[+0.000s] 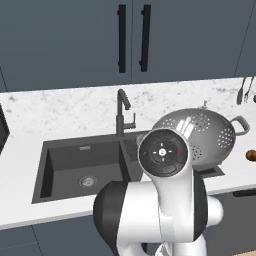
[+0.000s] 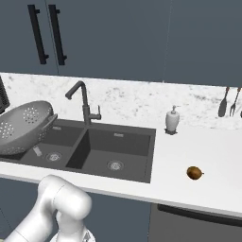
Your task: Put the colander in the sink, put the pear in the colander, and turn on the sink faucet and pour water over the colander.
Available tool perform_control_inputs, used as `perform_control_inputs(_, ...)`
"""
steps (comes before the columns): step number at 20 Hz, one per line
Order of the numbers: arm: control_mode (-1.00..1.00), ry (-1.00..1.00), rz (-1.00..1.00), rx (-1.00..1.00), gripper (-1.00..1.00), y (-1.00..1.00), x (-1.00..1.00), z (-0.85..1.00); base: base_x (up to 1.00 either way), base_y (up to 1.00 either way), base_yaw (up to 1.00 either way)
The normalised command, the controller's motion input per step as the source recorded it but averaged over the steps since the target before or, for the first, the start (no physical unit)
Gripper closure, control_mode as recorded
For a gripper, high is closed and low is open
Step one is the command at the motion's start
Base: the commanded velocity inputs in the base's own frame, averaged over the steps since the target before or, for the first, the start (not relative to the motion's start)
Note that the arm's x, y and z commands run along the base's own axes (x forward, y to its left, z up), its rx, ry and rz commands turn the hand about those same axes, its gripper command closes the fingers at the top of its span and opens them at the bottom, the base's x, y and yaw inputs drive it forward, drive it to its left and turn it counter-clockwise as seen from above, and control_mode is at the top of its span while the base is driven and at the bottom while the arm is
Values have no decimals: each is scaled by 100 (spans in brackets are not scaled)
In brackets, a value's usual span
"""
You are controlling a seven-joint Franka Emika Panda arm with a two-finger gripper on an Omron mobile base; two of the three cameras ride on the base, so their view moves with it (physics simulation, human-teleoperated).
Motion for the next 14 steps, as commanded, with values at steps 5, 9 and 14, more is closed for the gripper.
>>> perform_control_inputs(5, -100, -13, -1, 33, 100, 53, 30, -44, 0, 0, 0)
perform_control_inputs(9, -100, -2, -4, 47, 100, 65, 48, -40, 0, 0, 0)
perform_control_inputs(14, -100, -7, -24, 36, 100, 95, 33, -38, 0, 0, 0)
